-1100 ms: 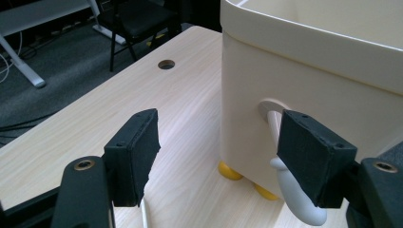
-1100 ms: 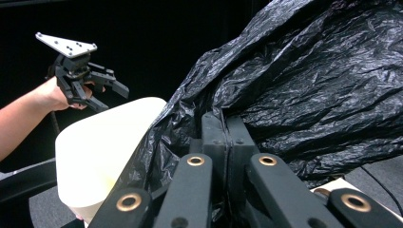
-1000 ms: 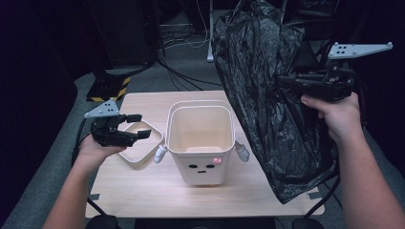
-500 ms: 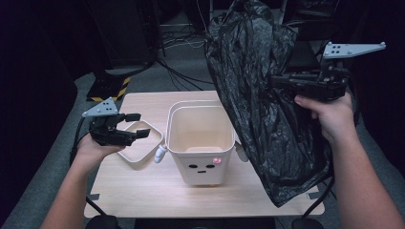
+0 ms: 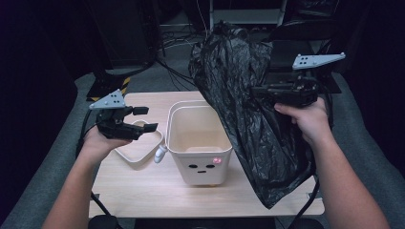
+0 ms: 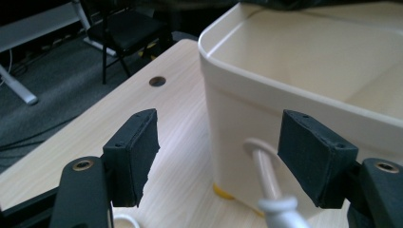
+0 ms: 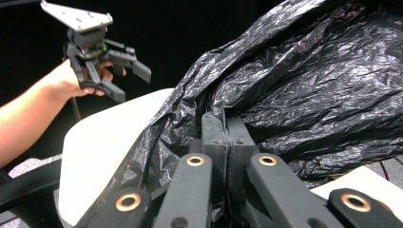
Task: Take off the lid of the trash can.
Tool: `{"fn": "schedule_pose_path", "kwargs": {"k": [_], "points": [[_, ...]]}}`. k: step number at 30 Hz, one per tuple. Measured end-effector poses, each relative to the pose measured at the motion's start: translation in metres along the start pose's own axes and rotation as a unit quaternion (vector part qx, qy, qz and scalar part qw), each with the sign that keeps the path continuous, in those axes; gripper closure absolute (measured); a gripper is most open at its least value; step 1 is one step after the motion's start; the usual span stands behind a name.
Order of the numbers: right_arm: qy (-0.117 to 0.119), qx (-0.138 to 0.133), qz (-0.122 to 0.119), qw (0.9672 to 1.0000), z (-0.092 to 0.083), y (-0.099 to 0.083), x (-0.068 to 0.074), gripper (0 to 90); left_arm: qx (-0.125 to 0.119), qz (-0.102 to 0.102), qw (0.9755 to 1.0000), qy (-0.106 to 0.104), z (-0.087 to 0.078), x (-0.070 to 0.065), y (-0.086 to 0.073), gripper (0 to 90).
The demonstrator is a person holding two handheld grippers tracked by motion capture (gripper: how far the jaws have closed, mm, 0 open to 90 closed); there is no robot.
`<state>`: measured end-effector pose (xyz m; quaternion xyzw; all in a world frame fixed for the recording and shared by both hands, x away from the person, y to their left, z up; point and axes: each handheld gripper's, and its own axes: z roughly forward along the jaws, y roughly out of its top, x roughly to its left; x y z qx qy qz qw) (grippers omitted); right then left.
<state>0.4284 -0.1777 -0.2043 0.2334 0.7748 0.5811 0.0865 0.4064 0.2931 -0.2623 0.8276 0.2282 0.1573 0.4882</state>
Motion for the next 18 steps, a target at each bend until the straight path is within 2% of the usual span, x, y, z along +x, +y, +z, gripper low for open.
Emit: {"fn": "schedule_pose_path", "kwargs": {"k": [4,9,15,17,18], "points": [[0.001,0.005,0.001,1.0000,0.006,-0.003,-0.001,89.5,-0.004,0.006,0.9999,-0.008,0.004,-0.002,0.011,29.2],[0.010,0.014,0.003,0.9998,0.018,-0.011,0.000,89.4,-0.010,0.006,0.9992,-0.039,0.015,-0.005,0.028,29.0],[0.014,0.023,0.008,0.9996,0.028,-0.020,-0.001,89.1,-0.009,0.017,0.9984,-0.054,0.029,-0.012,0.039,28.4],[0.012,0.027,0.009,0.9995,0.031,-0.021,0.000,87.4,-0.009,0.020,0.9981,-0.057,0.032,-0.014,0.040,28.4],[0.007,0.029,0.005,0.9995,0.034,-0.021,0.002,83.0,-0.008,0.021,0.9981,-0.058,0.034,-0.015,0.040,28.4]]}}
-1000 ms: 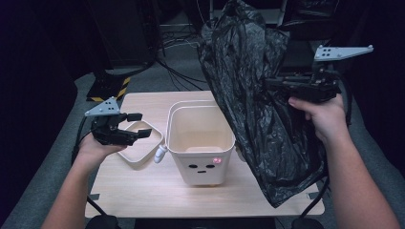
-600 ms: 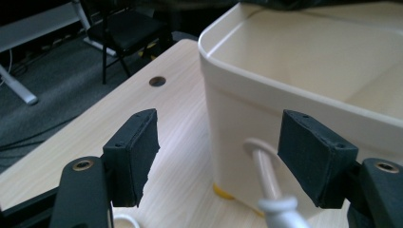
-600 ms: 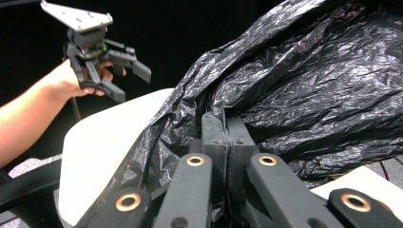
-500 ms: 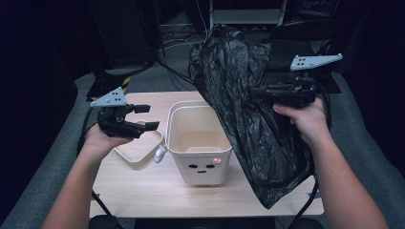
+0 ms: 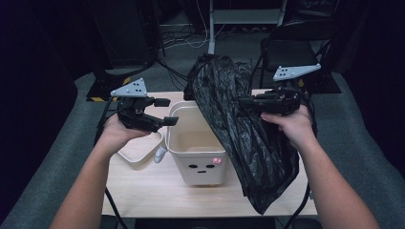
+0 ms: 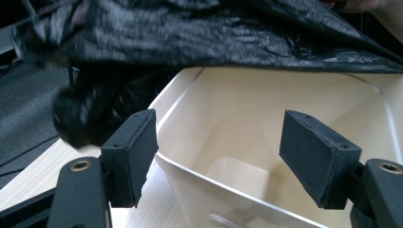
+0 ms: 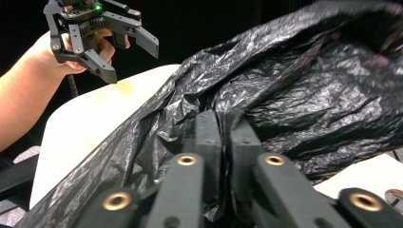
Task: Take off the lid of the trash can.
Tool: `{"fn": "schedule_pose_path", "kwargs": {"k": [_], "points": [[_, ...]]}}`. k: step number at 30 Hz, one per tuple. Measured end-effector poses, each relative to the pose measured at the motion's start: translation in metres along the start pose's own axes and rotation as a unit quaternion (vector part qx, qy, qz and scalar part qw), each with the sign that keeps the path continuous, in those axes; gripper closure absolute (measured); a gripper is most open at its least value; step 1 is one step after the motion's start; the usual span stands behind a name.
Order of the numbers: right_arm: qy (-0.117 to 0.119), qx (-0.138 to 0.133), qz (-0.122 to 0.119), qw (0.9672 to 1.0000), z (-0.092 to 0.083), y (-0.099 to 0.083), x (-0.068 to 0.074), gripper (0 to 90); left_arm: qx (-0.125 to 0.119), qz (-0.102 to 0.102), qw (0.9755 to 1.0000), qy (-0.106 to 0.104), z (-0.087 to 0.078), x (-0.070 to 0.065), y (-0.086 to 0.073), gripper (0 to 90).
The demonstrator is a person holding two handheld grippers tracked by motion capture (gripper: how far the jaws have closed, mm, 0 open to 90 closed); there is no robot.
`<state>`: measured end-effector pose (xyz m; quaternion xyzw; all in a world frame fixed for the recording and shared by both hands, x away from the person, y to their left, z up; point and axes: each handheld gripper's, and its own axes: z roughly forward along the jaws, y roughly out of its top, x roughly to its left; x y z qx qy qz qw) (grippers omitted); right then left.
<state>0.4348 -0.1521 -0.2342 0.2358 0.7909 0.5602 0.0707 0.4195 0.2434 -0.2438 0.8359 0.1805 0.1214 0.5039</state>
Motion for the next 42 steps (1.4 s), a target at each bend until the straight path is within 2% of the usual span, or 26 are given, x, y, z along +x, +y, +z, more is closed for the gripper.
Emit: {"fn": "schedule_pose_path", "kwargs": {"k": [1,5,8,10,11,12,15,16,19,24,30,31,33,34,35,41,42], "points": [[0.000,0.000,0.000,1.0000,0.000,0.000,0.000,83.0,0.000,0.000,1.0000,0.000,0.000,0.000,0.000,28.4],[-0.008,0.008,-0.015,0.9998,0.009,0.000,0.008,70.6,0.001,-0.003,1.0000,0.002,-0.001,0.001,-0.004,28.4],[-0.014,0.014,-0.025,0.9995,0.018,0.000,0.013,57.4,0.002,-0.008,0.9999,0.006,-0.004,0.003,-0.009,28.4],[-0.014,0.011,-0.021,0.9996,0.023,-0.002,0.014,50.3,0.002,-0.010,0.9999,0.009,-0.007,0.004,-0.011,28.4],[-0.018,0.012,-0.021,0.9996,0.026,-0.003,0.014,47.2,0.001,-0.011,0.9999,0.010,-0.009,0.004,-0.013,28.4],[-0.033,0.012,-0.027,0.9990,0.030,-0.004,0.016,42.6,0.000,-0.012,0.9999,0.011,-0.010,0.004,-0.014,28.4],[-0.042,0.015,-0.028,0.9986,0.035,-0.005,0.016,38.8,0.000,-0.015,0.9998,0.016,-0.014,0.006,-0.018,28.4],[-0.053,0.017,-0.028,0.9980,0.039,-0.006,0.016,35.4,-0.001,-0.017,0.9997,0.017,-0.015,0.006,-0.019,28.3],[-0.066,0.026,-0.038,0.9968,0.044,-0.006,0.017,34.9,-0.006,-0.023,0.9996,0.017,-0.018,0.007,-0.023,28.4],[-0.080,0.052,-0.045,0.9945,0.059,-0.008,0.017,35.7,-0.001,-0.023,0.9994,0.025,-0.022,0.008,-0.027,28.5],[-0.082,0.061,-0.030,0.9943,0.065,-0.009,0.009,39.6,-0.002,-0.025,0.9993,0.028,-0.026,0.009,-0.030,28.5],[-0.077,0.062,-0.021,0.9949,0.067,-0.010,0.006,43.1,-0.002,-0.024,0.9993,0.028,-0.026,0.009,-0.031,28.5],[-0.071,0.065,-0.019,0.9952,0.068,-0.010,0.005,46.1,-0.003,-0.025,0.9993,0.029,-0.026,0.009,-0.031,28.5],[-0.071,0.066,-0.020,0.9951,0.069,-0.010,0.003,51.8,-0.003,-0.025,0.9992,0.029,-0.027,0.010,-0.031,28.6],[-0.071,0.066,-0.020,0.9951,0.069,-0.010,0.003,51.8,-0.003,-0.026,0.9992,0.029,-0.027,0.010,-0.032,28.6],[-0.070,0.066,-0.023,0.9951,0.071,-0.008,0.001,67.4,-0.003,-0.028,0.9991,0.031,-0.028,0.011,-0.031,28.8],[-0.070,0.066,-0.023,0.9951,0.071,-0.008,0.001,67.4,-0.004,-0.028,0.9991,0.031,-0.028,0.010,-0.031,28.8]]}}
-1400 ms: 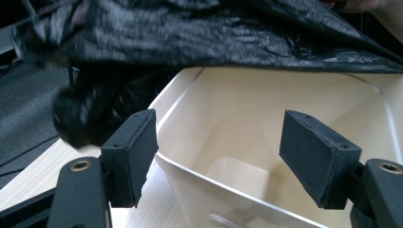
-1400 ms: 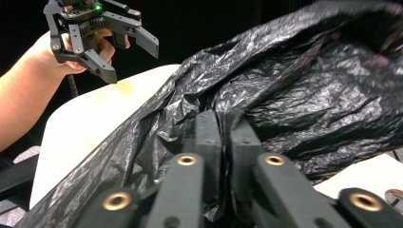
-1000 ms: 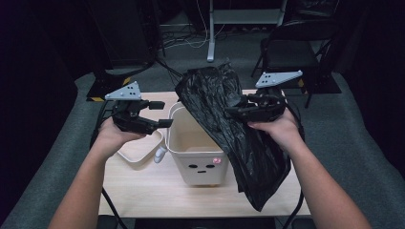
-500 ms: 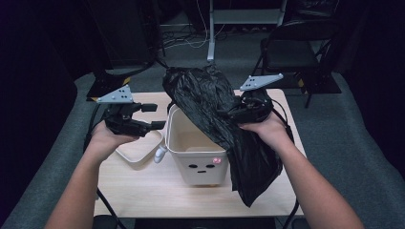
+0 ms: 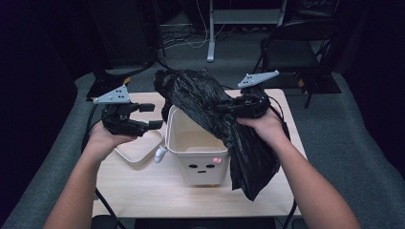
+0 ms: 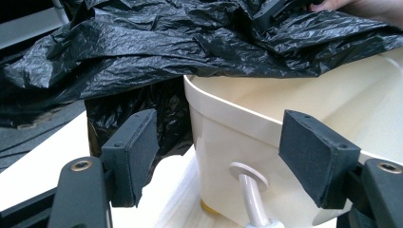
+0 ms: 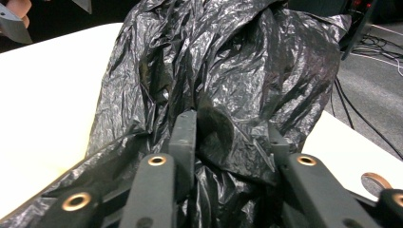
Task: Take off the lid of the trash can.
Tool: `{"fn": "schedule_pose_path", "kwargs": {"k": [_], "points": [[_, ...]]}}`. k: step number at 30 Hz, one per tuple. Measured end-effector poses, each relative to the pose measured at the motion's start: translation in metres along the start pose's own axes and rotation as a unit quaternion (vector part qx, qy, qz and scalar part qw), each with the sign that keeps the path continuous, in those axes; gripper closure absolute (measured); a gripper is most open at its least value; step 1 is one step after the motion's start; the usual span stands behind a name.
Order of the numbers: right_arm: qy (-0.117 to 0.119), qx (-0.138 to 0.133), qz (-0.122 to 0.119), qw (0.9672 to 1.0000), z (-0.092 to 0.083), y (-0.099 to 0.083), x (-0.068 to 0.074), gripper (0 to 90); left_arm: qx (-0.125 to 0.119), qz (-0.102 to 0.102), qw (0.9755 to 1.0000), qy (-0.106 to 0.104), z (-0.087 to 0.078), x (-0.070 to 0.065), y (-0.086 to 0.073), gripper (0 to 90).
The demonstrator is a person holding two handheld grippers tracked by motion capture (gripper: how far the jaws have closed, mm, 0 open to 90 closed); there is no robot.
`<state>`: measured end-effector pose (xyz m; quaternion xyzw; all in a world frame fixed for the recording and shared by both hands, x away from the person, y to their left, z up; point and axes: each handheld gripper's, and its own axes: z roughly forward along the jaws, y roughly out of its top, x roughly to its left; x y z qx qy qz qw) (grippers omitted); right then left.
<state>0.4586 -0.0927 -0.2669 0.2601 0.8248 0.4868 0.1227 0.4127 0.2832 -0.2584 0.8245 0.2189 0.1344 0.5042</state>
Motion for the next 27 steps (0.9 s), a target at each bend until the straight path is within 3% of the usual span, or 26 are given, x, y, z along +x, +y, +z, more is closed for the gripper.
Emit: {"fn": "schedule_pose_path", "kwargs": {"k": [6,10,13,20,27], "points": [[-0.006,0.003,-0.009,0.9999,0.001,0.004,-0.001,73.6,-0.004,0.003,1.0000,0.002,-0.002,-0.002,0.004,28.5],[-0.001,-0.012,-0.018,0.9998,-0.002,0.008,-0.003,76.7,-0.001,0.005,1.0000,0.002,-0.001,-0.002,0.006,28.1],[0.007,-0.013,-0.009,0.9999,-0.003,0.009,-0.007,79.2,0.001,0.007,1.0000,0.002,0.000,-0.003,0.006,27.0],[0.010,-0.042,-0.026,0.9987,-0.012,0.022,-0.006,83.6,-0.002,0.011,0.9999,0.006,-0.001,-0.005,0.012,23.5],[0.046,-0.057,-0.042,0.9964,-0.023,0.039,0.010,85.6,-0.018,0.023,0.9995,0.008,-0.002,-0.012,0.028,21.6]]}}
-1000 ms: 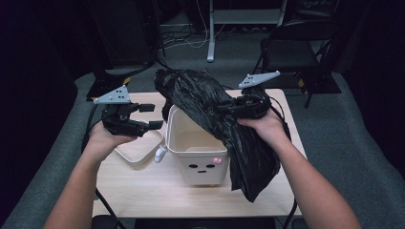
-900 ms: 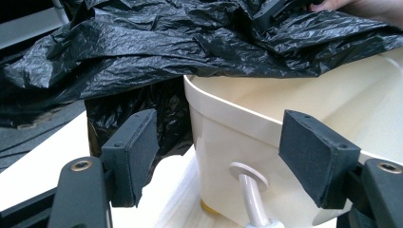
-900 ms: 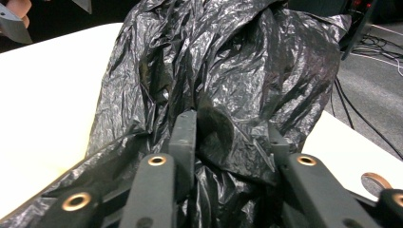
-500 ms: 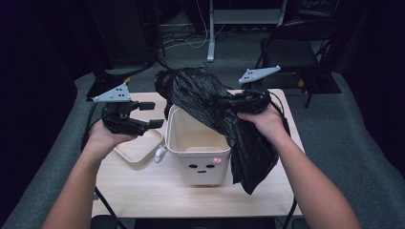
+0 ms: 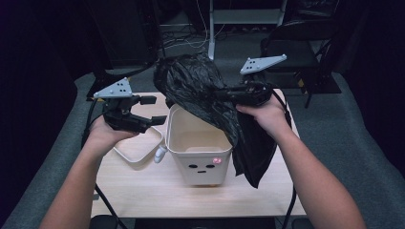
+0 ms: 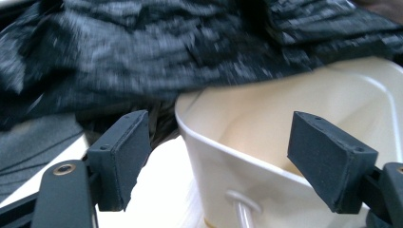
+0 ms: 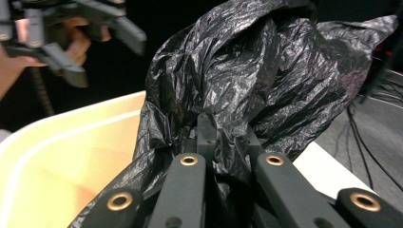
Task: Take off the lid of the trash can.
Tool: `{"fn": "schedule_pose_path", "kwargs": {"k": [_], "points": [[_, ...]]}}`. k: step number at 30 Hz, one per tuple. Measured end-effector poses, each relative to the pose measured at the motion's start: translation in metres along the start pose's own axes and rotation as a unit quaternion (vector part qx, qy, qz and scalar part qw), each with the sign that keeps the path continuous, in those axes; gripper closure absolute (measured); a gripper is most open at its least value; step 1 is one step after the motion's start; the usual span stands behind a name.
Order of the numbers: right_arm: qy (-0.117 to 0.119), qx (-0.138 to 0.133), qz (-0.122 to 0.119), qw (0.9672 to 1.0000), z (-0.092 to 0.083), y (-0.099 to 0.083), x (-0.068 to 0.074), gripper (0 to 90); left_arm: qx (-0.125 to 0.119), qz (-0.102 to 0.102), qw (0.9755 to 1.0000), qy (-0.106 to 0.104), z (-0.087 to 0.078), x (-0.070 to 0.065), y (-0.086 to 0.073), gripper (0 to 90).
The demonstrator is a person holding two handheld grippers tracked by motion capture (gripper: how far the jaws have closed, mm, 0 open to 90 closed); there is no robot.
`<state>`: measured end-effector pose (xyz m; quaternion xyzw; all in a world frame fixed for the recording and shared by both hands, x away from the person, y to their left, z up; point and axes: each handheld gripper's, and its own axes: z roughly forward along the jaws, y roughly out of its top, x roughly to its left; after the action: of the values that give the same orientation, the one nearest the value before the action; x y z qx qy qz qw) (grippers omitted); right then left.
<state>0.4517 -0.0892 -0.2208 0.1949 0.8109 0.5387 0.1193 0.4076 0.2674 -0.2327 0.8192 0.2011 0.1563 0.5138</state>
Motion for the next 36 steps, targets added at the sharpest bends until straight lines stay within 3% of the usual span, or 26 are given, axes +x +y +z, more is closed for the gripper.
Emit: {"fn": "schedule_pose_path", "kwargs": {"k": [4,6,7,13,17,27,32,34,35,36], "points": [[0.024,0.013,-0.018,0.9995,0.005,0.009,0.016,85.9,-0.016,0.017,0.9997,-0.008,0.001,-0.011,0.012,20.7],[0.035,0.019,-0.016,0.9991,0.009,0.011,0.020,86.1,-0.022,0.024,0.9994,-0.009,0.001,-0.017,0.018,19.9],[0.052,0.020,-0.012,0.9984,0.013,0.012,0.024,86.2,-0.022,0.028,0.9993,-0.010,0.002,-0.018,0.020,19.4],[0.077,0.035,-0.021,0.9962,0.023,0.014,0.029,86.3,-0.022,0.027,0.9992,-0.019,0.012,-0.023,0.030,17.3],[0.093,0.048,-0.022,0.9943,0.029,0.014,0.031,86.4,-0.006,0.022,0.9994,-0.028,0.028,-0.023,0.031,15.1],[0.129,0.046,-0.041,0.9898,0.036,0.014,0.035,86.6,0.029,0.034,0.9979,-0.047,0.056,-0.026,0.028,16.4],[0.156,0.041,-0.044,0.9859,0.042,0.018,0.037,86.7,0.038,0.041,0.9968,-0.058,0.061,-0.027,0.027,22.6],[0.161,0.041,-0.043,0.9852,0.044,0.019,0.038,86.6,0.040,0.047,0.9964,-0.057,0.062,-0.027,0.027,27.4],[0.165,0.040,-0.043,0.9845,0.047,0.019,0.038,86.5,0.043,0.048,0.9962,-0.058,0.062,-0.027,0.027,36.1],[0.165,0.040,-0.043,0.9845,0.047,0.019,0.038,86.5,0.045,0.051,0.9961,-0.057,0.062,-0.026,0.026,36.1]]}}
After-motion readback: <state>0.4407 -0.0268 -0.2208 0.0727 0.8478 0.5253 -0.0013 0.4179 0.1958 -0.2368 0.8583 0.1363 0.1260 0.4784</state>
